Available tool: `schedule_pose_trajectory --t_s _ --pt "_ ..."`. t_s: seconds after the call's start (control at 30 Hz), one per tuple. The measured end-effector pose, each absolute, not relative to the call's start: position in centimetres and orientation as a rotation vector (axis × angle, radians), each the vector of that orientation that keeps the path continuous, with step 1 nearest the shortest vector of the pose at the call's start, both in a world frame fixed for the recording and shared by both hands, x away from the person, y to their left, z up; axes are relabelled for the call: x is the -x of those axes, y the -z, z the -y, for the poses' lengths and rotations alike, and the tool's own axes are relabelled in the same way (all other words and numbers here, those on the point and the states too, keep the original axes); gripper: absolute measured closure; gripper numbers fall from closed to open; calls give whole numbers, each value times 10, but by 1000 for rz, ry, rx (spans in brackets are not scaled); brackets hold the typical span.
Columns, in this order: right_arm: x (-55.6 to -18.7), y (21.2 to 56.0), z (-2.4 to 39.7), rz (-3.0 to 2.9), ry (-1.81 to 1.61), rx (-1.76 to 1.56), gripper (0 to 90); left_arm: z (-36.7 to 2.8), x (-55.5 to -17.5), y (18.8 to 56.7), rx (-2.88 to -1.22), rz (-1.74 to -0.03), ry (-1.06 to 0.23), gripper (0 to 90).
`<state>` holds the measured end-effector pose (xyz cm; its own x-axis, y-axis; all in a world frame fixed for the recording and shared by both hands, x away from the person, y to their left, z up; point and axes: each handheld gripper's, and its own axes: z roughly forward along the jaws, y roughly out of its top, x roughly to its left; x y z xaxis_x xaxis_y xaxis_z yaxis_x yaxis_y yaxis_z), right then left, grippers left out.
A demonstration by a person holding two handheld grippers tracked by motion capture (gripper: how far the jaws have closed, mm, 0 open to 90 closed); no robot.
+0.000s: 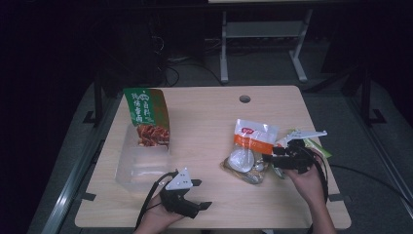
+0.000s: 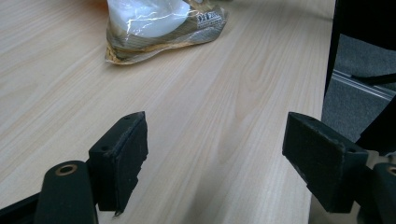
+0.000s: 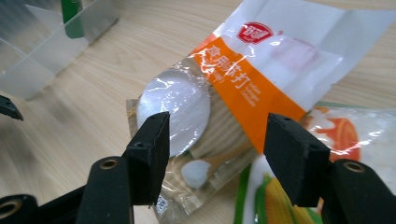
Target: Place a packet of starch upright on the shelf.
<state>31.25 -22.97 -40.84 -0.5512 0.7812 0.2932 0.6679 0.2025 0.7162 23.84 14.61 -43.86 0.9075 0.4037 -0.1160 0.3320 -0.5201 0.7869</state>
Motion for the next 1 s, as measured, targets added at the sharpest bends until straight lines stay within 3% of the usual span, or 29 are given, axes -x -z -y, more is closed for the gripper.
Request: schedule_pose_trajectory --t_s 0.67,0.9,1.0 --pt "-354 415 259 -2239 -1254 -1541 420 -146 -243 439 -2132 -559 -85 220" --pt "-367 426 246 -2219 -1290 -1534 571 -144 -243 440 -2144 -550 -87 220" --pt "-371 429 243 -2240 -1290 -1544 710 -146 -244 440 -2143 -555 -92 220"
